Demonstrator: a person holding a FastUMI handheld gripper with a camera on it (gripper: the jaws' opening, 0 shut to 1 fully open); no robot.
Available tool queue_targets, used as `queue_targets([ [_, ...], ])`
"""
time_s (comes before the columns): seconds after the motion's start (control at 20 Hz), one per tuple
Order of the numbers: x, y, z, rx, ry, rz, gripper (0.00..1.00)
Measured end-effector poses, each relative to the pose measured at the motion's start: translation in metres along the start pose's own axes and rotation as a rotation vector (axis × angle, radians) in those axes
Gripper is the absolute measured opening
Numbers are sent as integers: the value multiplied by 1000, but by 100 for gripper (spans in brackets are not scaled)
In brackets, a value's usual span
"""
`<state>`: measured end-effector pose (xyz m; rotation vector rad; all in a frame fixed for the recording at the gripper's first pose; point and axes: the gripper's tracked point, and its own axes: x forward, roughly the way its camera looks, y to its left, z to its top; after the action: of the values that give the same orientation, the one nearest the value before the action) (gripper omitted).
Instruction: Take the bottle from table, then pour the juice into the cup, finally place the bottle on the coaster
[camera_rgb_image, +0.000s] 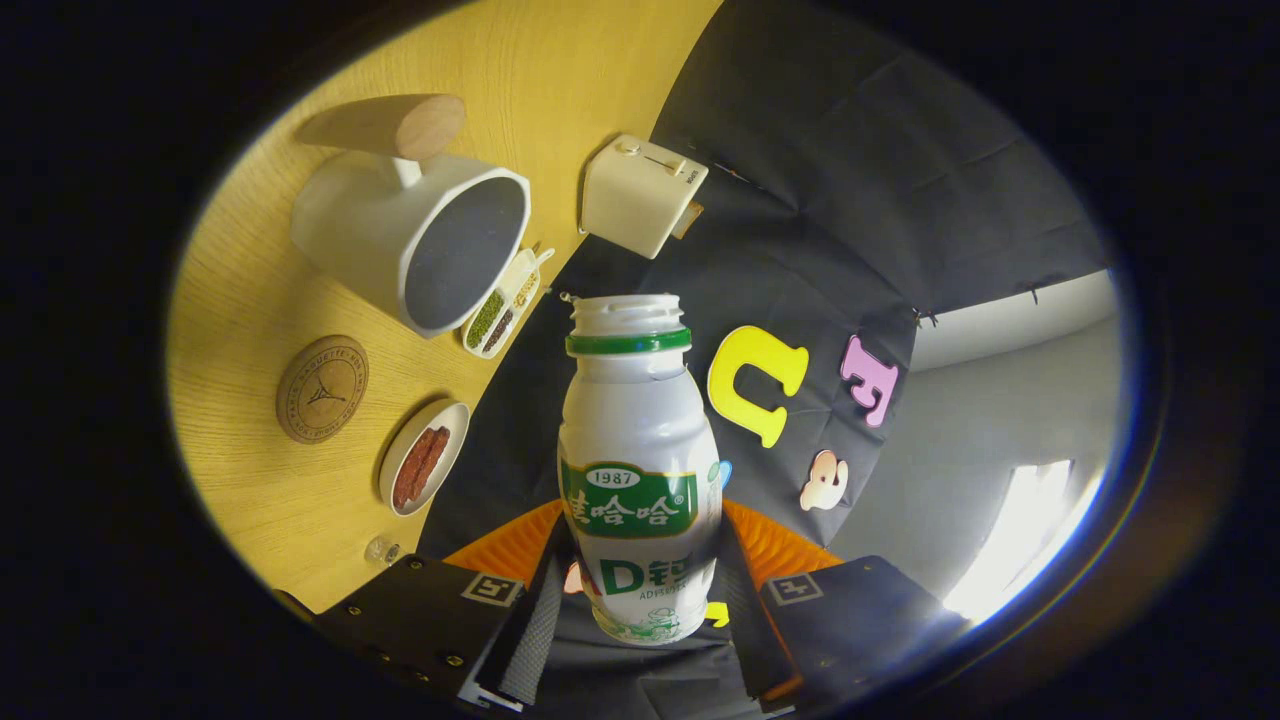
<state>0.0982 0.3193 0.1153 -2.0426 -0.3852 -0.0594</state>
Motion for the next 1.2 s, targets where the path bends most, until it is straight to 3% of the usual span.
queue_targets([
  [1.0, -5, -10, 7, -168, -31, -85, 73],
  [1.2, -3, 2, 1, -98, -19, -54, 73],
])
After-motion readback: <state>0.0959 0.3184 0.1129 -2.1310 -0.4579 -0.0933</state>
